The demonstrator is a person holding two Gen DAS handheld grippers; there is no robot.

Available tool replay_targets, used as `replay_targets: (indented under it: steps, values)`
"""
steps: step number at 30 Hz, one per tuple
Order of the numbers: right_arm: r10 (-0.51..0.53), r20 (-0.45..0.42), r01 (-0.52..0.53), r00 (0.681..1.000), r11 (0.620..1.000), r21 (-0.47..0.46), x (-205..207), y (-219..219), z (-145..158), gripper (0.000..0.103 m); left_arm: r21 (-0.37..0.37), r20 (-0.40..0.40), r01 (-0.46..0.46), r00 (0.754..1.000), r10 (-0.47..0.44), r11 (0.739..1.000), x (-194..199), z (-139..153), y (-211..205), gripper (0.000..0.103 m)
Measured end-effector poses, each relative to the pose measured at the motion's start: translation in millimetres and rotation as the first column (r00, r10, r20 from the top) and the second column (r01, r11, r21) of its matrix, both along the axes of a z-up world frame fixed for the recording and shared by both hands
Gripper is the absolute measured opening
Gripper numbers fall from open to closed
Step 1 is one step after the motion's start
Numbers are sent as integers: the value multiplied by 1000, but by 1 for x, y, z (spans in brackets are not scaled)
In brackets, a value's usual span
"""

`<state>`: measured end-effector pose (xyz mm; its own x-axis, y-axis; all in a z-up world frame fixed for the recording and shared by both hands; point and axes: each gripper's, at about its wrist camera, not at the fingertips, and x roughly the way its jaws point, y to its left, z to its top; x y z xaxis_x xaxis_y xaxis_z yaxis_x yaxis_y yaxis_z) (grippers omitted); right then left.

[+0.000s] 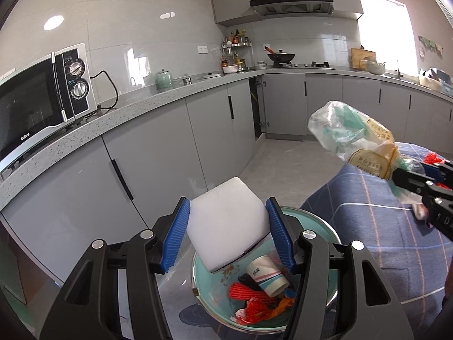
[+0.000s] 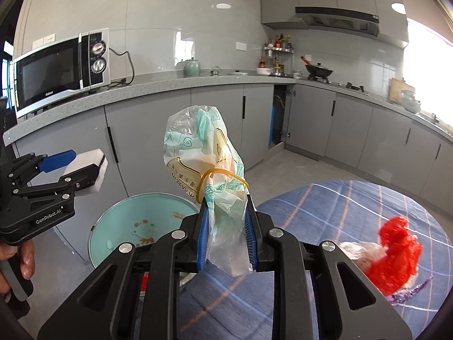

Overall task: Collect trash
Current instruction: 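Carry the white sponge and snack bag over the teal bin with both tools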

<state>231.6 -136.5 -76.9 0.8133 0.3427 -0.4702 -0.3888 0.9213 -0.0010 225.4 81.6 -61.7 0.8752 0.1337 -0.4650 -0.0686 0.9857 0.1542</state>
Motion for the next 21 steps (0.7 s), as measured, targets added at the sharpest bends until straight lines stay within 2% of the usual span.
replay_targets:
  steps: [10, 21]
  values:
    - [33, -15, -33, 999, 999, -12, 10, 25, -6, 24, -7, -11, -21, 1000, 20, 1000, 4, -5, 11, 57]
    - [52, -30, -53, 998, 998, -23, 13, 32, -10, 24, -8, -17, -22, 1000, 21, 1000, 7, -7, 13, 58]
